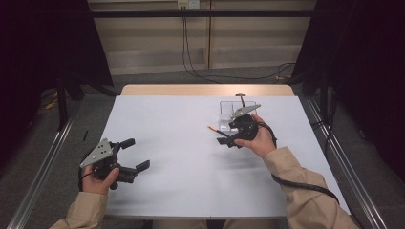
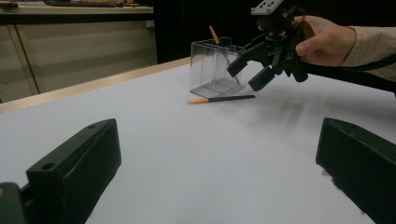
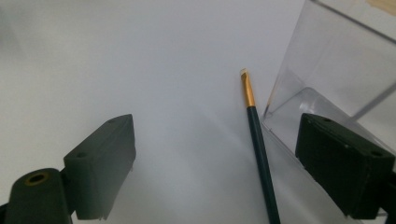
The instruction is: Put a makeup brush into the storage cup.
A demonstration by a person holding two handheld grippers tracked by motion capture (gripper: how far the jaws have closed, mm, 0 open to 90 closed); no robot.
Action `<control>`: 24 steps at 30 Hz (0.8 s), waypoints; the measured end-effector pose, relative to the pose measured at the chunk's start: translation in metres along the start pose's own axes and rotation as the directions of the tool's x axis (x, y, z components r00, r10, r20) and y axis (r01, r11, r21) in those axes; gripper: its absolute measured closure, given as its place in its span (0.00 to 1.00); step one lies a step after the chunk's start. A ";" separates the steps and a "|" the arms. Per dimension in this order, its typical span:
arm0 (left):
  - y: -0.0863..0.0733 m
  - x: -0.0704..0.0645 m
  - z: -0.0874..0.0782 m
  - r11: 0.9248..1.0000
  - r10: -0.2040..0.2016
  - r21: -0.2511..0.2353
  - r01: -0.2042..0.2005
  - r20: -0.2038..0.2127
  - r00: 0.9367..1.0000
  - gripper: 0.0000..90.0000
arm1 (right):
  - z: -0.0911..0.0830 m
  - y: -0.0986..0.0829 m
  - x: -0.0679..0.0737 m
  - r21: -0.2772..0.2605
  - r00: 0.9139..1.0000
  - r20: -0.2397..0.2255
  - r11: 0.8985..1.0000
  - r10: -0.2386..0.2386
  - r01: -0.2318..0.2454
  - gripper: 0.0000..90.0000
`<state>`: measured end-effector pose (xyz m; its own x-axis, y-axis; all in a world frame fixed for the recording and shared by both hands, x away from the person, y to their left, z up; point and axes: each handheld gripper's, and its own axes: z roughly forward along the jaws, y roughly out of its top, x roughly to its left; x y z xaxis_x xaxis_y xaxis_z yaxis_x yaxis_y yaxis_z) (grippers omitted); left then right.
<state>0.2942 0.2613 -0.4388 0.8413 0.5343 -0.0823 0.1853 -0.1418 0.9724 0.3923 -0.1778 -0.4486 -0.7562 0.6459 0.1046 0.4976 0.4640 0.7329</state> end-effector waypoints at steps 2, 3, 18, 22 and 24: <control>0.000 0.000 0.000 1.000 0.002 0.000 -0.002 0.000 1.000 0.00 | 0.002 0.002 -0.001 0.030 1.000 0.004 1.000 0.009 -0.009 0.13; 0.000 0.000 0.000 1.000 0.001 0.000 -0.001 0.000 1.000 0.00 | 0.003 0.002 -0.001 0.040 1.000 0.000 0.999 0.011 -0.011 0.14; 0.000 0.000 0.000 1.000 0.003 0.001 -0.003 0.003 1.000 0.00 | 0.012 0.009 -0.003 0.154 1.000 0.002 0.988 0.014 -0.014 0.19; 0.000 0.000 0.000 1.000 0.003 0.001 -0.003 0.002 1.000 0.00 | 0.013 0.010 -0.004 0.160 1.000 -0.002 0.987 0.014 -0.013 0.21; 0.000 0.000 0.000 1.000 0.004 0.002 -0.004 0.003 1.000 0.00 | 0.014 0.010 -0.004 0.164 1.000 -0.009 0.986 0.011 -0.010 0.24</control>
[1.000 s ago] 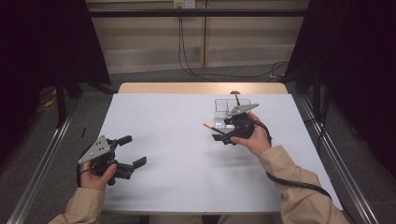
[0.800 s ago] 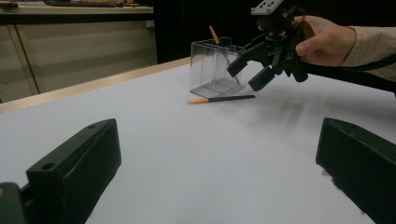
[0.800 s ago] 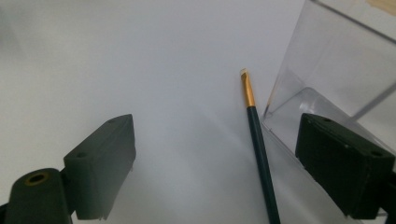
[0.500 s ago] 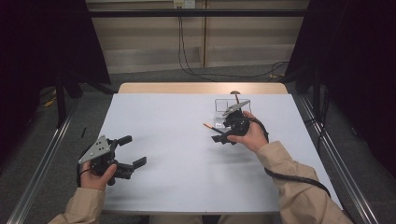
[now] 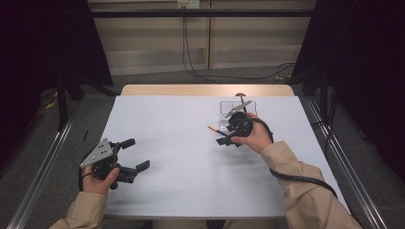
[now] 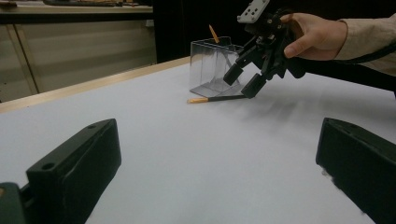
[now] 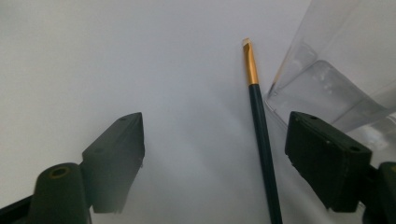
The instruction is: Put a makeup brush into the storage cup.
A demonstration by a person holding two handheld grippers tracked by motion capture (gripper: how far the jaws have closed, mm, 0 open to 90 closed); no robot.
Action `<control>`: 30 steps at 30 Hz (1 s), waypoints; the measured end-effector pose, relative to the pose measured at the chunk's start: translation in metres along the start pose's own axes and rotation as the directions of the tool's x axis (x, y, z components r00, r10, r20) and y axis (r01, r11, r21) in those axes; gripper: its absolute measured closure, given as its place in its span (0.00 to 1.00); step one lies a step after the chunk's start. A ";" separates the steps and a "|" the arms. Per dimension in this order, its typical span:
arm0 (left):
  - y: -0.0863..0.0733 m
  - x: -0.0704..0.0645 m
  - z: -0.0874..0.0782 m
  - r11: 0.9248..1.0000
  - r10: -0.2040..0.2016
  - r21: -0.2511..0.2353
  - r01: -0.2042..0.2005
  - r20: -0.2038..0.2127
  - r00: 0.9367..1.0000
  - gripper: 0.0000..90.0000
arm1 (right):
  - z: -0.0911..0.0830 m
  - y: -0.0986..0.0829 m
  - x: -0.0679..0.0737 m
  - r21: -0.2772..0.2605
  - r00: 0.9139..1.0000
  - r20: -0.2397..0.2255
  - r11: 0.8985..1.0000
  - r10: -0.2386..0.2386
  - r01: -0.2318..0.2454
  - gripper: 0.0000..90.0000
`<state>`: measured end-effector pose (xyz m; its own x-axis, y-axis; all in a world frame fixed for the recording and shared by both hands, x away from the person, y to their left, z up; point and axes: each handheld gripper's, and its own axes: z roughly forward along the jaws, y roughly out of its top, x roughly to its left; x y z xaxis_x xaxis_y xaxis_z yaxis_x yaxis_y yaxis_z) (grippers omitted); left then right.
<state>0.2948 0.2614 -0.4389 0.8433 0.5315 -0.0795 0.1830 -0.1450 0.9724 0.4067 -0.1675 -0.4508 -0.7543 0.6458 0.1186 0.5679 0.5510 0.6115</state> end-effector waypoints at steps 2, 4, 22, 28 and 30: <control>0.000 0.000 0.000 1.000 0.001 0.000 -0.001 0.000 1.000 0.00 | 0.001 0.001 0.001 0.011 1.000 0.008 1.000 -0.003 0.003 0.25; 0.000 0.000 0.000 1.000 0.001 0.000 -0.001 -0.001 1.000 0.00 | 0.002 0.002 0.002 0.016 1.000 0.008 1.000 0.001 -0.001 0.26; 0.000 -0.001 0.001 1.000 -0.001 0.002 0.001 0.004 1.000 0.00 | 0.003 0.003 -0.001 0.039 0.999 0.018 0.999 -0.032 0.032 0.41; 0.000 0.000 0.001 1.000 -0.001 -0.001 0.001 0.005 1.000 0.00 | 0.004 0.003 -0.003 0.064 1.000 0.015 0.998 -0.022 0.021 0.44; 0.000 0.000 0.001 1.000 -0.002 0.000 0.002 0.005 1.000 0.00 | 0.006 0.003 -0.004 0.069 0.999 0.025 0.997 -0.026 0.024 0.45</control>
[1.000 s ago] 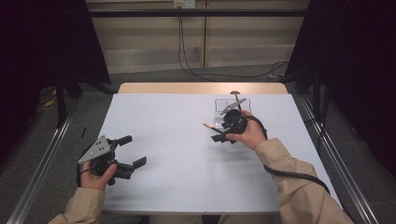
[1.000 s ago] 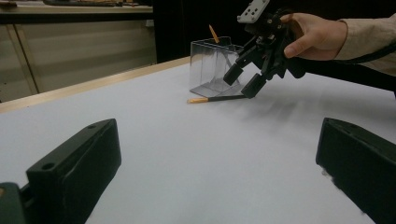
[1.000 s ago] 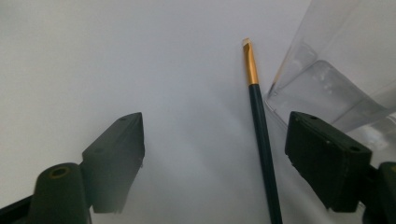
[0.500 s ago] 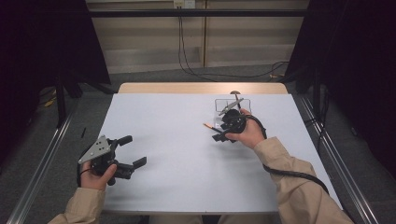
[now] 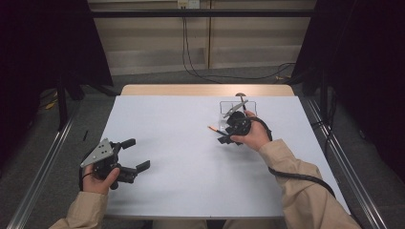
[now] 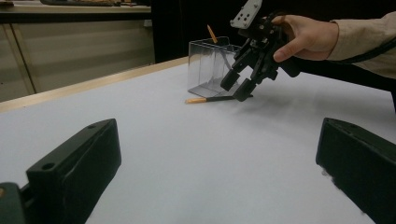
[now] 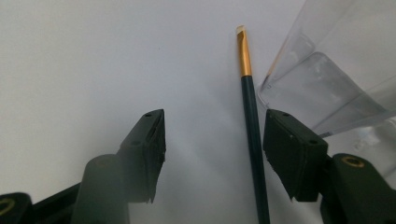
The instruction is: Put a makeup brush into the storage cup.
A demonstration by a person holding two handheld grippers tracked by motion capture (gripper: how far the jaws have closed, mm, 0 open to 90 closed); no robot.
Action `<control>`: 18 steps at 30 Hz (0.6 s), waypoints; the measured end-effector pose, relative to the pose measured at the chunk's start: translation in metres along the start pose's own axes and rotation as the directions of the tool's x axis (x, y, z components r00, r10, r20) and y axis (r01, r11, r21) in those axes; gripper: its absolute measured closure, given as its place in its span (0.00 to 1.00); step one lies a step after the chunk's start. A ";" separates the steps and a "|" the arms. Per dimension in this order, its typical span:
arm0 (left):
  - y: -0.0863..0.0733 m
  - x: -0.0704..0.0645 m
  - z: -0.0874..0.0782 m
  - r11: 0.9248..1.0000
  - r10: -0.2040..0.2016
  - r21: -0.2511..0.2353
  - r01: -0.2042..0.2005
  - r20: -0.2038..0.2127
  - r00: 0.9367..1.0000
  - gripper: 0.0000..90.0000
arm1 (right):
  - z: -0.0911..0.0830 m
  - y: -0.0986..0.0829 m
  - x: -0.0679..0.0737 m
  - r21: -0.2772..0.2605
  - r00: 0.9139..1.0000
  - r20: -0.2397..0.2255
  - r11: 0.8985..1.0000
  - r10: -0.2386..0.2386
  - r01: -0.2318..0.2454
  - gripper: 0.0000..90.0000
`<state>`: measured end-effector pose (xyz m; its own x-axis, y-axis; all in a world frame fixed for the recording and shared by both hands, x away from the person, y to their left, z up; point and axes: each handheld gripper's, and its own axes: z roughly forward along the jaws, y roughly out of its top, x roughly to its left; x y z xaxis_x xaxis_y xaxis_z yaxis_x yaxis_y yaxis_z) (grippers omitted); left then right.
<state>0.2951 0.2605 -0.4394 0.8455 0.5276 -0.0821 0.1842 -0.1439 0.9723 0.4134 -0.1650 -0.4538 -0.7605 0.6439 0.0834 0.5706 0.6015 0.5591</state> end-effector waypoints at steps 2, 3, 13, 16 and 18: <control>0.000 0.000 0.000 1.000 -0.002 -0.002 0.002 0.002 1.000 0.00 | 0.001 0.000 0.000 0.007 1.000 0.000 1.000 0.005 -0.005 0.46; 0.000 0.000 0.000 1.000 -0.001 -0.001 0.001 0.002 1.000 0.00 | 0.002 0.000 -0.001 0.013 1.000 0.006 1.000 0.000 0.000 0.47; -0.001 0.000 0.001 1.000 -0.001 0.000 0.001 0.005 1.000 0.00 | 0.008 0.000 -0.003 0.042 1.000 0.018 0.999 -0.001 0.000 0.54; -0.001 0.000 0.001 1.000 -0.002 0.000 0.002 0.005 1.000 0.00 | 0.009 0.000 -0.005 0.050 1.000 0.016 0.999 -0.007 0.006 0.55; -0.001 0.000 0.001 1.000 -0.002 0.000 0.002 0.006 1.000 0.00 | 0.010 0.000 -0.005 0.057 1.000 0.018 0.998 -0.012 0.011 0.56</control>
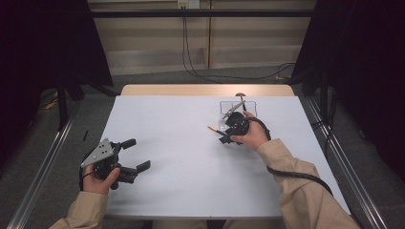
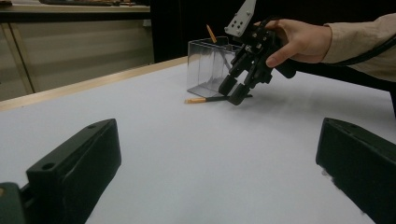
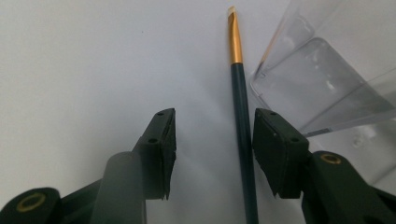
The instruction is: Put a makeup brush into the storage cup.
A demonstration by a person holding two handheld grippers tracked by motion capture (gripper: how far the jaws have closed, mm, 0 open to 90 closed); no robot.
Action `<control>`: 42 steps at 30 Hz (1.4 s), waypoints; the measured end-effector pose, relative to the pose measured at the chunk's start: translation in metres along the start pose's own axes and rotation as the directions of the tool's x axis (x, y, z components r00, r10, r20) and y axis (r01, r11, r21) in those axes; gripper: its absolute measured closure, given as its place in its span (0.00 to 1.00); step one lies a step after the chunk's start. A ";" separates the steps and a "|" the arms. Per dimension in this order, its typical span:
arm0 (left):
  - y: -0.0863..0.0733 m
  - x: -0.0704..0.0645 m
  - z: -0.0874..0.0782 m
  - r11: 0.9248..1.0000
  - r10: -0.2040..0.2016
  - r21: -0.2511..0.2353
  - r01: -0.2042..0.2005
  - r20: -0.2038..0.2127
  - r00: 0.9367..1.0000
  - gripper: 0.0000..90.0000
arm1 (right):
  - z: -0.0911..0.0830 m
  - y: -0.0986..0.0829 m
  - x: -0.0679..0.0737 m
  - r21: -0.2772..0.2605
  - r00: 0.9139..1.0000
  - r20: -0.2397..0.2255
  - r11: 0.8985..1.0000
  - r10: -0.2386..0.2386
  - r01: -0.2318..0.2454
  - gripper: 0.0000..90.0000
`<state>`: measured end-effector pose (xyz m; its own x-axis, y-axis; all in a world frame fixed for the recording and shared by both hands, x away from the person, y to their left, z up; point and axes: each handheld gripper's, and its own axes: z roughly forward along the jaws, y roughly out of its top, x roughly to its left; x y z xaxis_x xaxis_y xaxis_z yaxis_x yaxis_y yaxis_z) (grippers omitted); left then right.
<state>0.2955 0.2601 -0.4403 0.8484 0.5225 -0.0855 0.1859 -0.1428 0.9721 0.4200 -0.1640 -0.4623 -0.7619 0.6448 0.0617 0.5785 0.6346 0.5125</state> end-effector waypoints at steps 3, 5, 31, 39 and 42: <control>0.000 0.000 0.000 1.000 -0.003 0.000 0.003 -0.002 1.000 0.00 | 0.002 0.000 0.000 0.010 1.000 0.001 1.000 -0.010 0.010 0.58; 0.000 0.000 0.000 1.000 0.001 0.002 -0.001 -0.002 1.000 0.00 | 0.002 0.001 0.001 0.011 1.000 -0.001 1.000 -0.010 0.010 0.59; 0.000 0.001 0.000 1.000 0.006 0.007 -0.006 -0.006 1.000 0.00 | 0.004 0.015 0.008 0.151 0.999 -0.005 0.988 -0.035 0.035 0.93; 0.000 0.000 0.000 1.000 0.008 0.006 -0.007 -0.006 1.000 0.00 | 0.001 0.014 0.010 0.190 0.999 -0.019 0.981 -0.040 0.043 0.94; 0.000 0.000 -0.001 1.000 0.013 0.009 -0.013 -0.006 1.000 0.00 | -0.001 0.012 0.011 0.200 0.999 -0.024 0.979 -0.039 0.043 0.94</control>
<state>0.2956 0.2606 -0.4399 0.8477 0.5256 -0.0716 0.1796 -0.1574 0.9711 0.4183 -0.1497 -0.4547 -0.7906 0.6092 0.0623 0.5919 0.7341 0.3327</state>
